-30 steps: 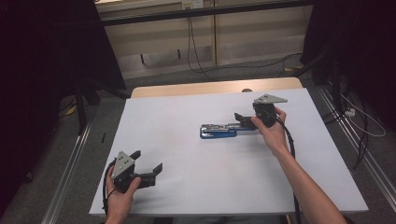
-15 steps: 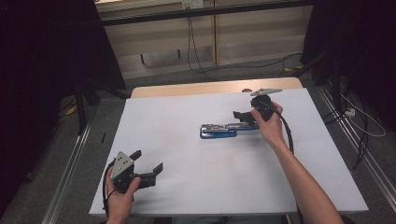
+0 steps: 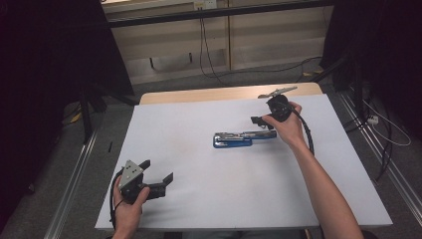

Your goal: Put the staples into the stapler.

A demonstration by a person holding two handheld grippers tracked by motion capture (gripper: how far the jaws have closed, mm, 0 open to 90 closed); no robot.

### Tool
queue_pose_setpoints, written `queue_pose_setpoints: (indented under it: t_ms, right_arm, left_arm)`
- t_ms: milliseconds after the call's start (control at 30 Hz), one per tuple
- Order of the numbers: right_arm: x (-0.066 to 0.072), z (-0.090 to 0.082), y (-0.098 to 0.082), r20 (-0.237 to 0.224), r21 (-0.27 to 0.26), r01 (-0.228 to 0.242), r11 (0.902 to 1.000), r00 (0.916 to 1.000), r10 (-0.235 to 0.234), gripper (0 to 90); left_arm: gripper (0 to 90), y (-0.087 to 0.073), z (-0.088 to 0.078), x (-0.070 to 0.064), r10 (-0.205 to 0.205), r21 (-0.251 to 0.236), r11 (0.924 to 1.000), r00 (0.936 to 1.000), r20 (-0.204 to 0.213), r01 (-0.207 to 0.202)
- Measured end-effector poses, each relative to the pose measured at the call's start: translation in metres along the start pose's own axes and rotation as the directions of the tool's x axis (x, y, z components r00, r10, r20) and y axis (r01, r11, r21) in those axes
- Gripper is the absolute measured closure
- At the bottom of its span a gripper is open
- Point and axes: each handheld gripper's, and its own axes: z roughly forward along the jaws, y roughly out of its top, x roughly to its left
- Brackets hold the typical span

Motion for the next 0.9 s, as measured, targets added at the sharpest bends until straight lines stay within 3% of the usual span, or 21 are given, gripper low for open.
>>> queue_pose_setpoints:
  t_ms: [133, 333, 500, 633, 900]
  right_arm:
    - [-0.003, 0.001, 0.003, 0.002, -0.001, 0.000, 1.0000, 1.0000, 0.000, 11.0]
    - [-0.009, 0.008, 0.002, 0.007, 0.062, -0.008, 0.9981, 0.9999, 0.007, 12.9]
    - [-0.012, 0.007, 0.008, 0.016, 0.079, 0.019, 0.9967, 0.9997, -0.020, 17.2]
    - [-0.014, 0.011, 0.005, 0.013, 0.138, 0.035, 0.9898, 0.9992, -0.037, 20.6]
    - [-0.016, 0.019, 0.002, -0.009, 0.193, 0.054, 0.9796, 0.9985, -0.054, 32.1]
  left_arm:
    - [4.6, 0.000, 0.000, 0.000, 0.004, 0.003, 1.0000, 1.0000, 0.006, -0.004]
    - [4.6, -0.002, 0.000, 0.001, -0.009, 0.025, 0.9996, 1.0000, 0.000, 0.009]
    - [4.6, -0.001, 0.000, 0.001, -0.014, 0.016, 0.9998, 0.9999, 0.000, 0.014]
    - [4.6, -0.003, 0.002, -0.001, -0.008, 0.037, 0.9993, 1.0000, -0.002, 0.008]
    - [4.6, -0.003, 0.003, -0.001, -0.010, 0.037, 0.9993, 0.9999, 0.007, 0.010]
